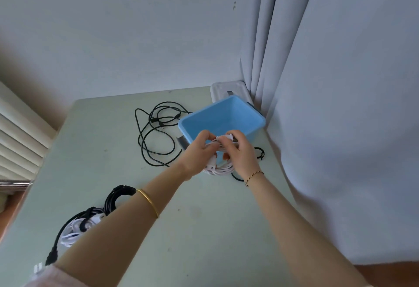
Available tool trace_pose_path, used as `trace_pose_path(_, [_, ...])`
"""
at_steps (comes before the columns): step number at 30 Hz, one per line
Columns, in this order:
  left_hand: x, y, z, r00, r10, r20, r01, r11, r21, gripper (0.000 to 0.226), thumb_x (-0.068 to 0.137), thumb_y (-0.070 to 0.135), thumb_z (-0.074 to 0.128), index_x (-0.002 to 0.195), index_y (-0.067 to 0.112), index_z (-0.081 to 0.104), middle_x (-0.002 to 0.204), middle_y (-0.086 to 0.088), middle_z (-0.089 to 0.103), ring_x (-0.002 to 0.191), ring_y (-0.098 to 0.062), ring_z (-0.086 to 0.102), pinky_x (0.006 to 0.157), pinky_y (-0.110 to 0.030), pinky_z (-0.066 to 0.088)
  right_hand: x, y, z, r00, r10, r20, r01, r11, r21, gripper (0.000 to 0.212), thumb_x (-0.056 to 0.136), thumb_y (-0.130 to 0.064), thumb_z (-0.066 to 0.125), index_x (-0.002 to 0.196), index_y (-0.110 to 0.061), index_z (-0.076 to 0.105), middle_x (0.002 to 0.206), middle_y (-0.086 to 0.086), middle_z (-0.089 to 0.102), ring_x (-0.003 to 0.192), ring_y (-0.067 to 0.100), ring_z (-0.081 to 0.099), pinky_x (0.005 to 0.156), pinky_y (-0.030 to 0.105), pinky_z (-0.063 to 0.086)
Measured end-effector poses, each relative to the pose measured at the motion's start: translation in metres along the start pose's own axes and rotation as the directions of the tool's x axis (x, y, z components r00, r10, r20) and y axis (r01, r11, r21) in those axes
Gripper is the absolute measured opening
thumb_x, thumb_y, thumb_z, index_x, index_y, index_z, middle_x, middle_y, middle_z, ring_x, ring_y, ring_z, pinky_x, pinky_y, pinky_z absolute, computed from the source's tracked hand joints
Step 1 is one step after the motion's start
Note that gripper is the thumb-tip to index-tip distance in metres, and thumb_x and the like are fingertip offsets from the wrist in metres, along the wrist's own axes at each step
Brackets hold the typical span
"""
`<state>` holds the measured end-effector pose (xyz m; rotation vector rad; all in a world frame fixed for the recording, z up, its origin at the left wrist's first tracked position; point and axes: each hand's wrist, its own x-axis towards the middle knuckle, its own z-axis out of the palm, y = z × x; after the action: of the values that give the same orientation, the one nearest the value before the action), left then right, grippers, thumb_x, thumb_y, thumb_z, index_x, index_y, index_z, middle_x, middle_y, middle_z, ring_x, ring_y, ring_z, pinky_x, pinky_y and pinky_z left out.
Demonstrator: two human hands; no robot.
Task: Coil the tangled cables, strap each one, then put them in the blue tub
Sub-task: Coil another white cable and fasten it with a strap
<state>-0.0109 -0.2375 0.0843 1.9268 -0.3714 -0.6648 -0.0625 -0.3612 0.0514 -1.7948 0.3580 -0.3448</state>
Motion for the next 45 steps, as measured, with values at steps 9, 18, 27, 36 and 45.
trace_pose_path(9, [0.023,-0.017,-0.006,0.996,-0.088,-0.026,0.090,0.991,0.099,0.005,0.099,0.020,0.046,0.094,0.020,0.046,0.082,-0.008,0.055,0.061,-0.015,0.046,0.052,-0.022,0.037,-0.001,0.087,-0.014,0.889,0.420,-0.181,-0.423,0.906,0.025,0.017,0.098,-0.018,0.039,0.089,-0.014,0.052,0.090,0.016,0.064,0.059,0.017,0.057,0.045,0.026,0.045])
trace_pose_path(18, [0.021,-0.028,-0.008,0.990,-0.138,-0.006,0.138,0.984,0.113,0.006,0.098,0.023,0.045,0.094,0.019,0.047,0.086,-0.011,0.056,0.068,-0.019,0.047,0.058,-0.027,0.038,-0.008,0.132,-0.003,0.949,0.282,-0.141,-0.312,0.772,-0.554,0.022,0.084,-0.002,0.049,0.102,-0.008,0.061,0.104,0.008,0.059,0.100,0.026,0.054,0.074,0.030,0.046])
trace_pose_path(27, [0.019,-0.028,-0.017,0.990,-0.139,0.016,0.137,0.984,0.114,0.006,0.099,0.022,0.046,0.094,0.019,0.048,0.082,-0.009,0.056,0.067,-0.019,0.048,0.058,-0.028,0.039,0.037,0.131,-0.025,0.953,0.242,-0.181,-0.295,0.617,-0.730,0.035,0.088,0.000,0.048,0.123,-0.006,0.050,0.133,0.011,0.044,0.117,0.032,0.044,0.081,0.037,0.045])
trace_pose_path(36, [0.020,-0.031,-0.023,0.987,-0.159,0.039,0.154,0.983,0.101,0.008,0.098,0.021,0.046,0.090,0.022,0.049,0.081,-0.009,0.056,0.069,-0.021,0.048,0.058,-0.030,0.038,0.050,0.135,-0.034,0.911,0.366,-0.187,-0.362,0.497,-0.789,0.007,0.087,0.001,0.054,0.085,-0.005,0.056,0.097,0.012,0.059,0.091,0.029,0.056,0.065,0.027,0.043])
trace_pose_path(45, [0.010,-0.029,-0.023,0.986,-0.167,0.012,0.165,0.980,0.113,0.008,0.098,0.022,0.046,0.090,0.022,0.047,0.084,-0.009,0.057,0.070,-0.021,0.050,0.062,-0.032,0.041,0.027,0.094,-0.040,0.958,0.074,-0.275,-0.210,0.834,-0.510,0.020,0.089,-0.010,0.051,0.090,-0.004,0.070,0.080,0.014,0.067,0.075,0.033,0.061,0.062,0.038,0.051])
